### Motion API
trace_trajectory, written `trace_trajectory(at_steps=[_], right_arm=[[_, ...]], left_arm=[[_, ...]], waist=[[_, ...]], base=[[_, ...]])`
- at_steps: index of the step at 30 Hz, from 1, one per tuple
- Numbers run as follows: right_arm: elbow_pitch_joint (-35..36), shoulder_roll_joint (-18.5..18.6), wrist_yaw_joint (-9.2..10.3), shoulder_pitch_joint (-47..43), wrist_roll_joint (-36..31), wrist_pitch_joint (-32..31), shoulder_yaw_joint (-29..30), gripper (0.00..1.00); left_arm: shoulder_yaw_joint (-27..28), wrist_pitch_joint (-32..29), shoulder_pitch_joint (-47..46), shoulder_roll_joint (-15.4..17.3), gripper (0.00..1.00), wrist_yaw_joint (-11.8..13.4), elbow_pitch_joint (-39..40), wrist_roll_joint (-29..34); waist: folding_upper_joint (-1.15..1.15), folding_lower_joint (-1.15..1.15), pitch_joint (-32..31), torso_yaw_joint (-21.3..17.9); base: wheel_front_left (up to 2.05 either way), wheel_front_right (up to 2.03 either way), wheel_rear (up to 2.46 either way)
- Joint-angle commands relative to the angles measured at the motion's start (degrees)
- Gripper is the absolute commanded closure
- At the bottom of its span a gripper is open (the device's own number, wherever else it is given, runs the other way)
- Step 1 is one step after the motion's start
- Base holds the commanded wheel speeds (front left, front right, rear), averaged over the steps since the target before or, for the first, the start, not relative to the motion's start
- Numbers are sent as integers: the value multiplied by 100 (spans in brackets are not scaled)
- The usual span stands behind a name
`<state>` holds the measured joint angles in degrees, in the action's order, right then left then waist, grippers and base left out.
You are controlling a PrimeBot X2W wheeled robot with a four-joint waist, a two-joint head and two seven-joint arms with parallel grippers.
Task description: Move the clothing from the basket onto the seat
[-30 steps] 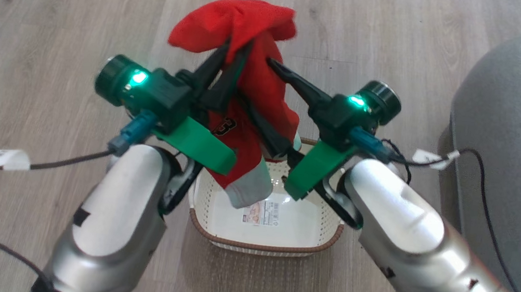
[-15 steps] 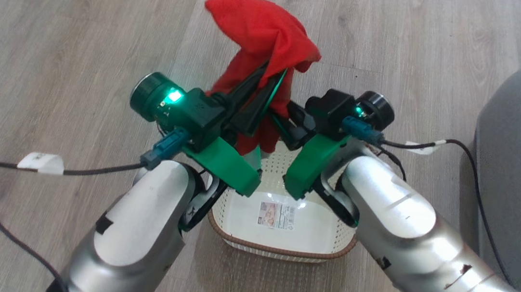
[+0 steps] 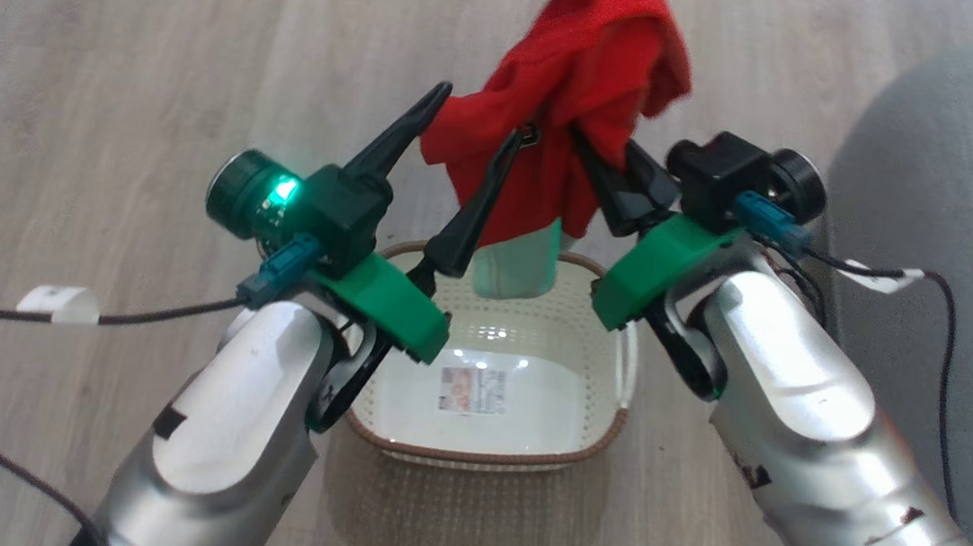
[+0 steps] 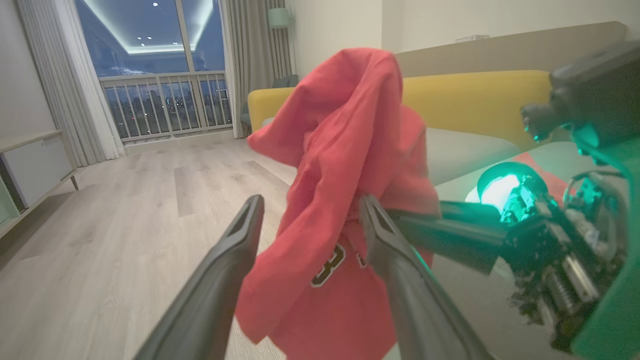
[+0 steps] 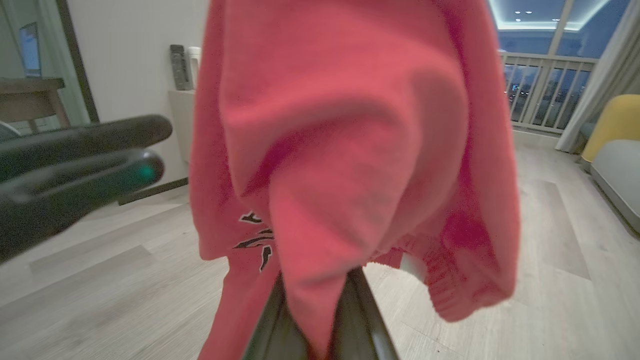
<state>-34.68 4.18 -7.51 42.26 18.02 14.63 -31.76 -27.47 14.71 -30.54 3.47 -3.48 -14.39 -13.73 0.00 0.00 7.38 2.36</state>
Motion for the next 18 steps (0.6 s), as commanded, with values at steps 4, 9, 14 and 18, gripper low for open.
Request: trace_trajectory(at_steps=[4, 9, 14, 18], right_arm=[[470, -30, 2, -166, -188, 37, 378, 100], [792, 28, 2, -404, -313, 37, 723, 100], [1022, 70, 2, -603, -387, 37, 879, 100], [1196, 75, 2, -770, -425, 37, 1000, 100]], left_arm=[[266, 29, -44, 187, 0, -83, 80, 100], [345, 29, 26, 279, 0, -137, 24, 164], [412, 29, 77, 351, 0, -177, -22, 241], [449, 29, 130, 384, 0, -199, -84, 289]], waist=[[0, 0, 50, -599], [0, 0, 104, -1285], [0, 0, 153, -1975], [0, 0, 172, -2494]], base=[[0, 0, 0], [0, 0, 0], [0, 0, 0], [0, 0, 0]])
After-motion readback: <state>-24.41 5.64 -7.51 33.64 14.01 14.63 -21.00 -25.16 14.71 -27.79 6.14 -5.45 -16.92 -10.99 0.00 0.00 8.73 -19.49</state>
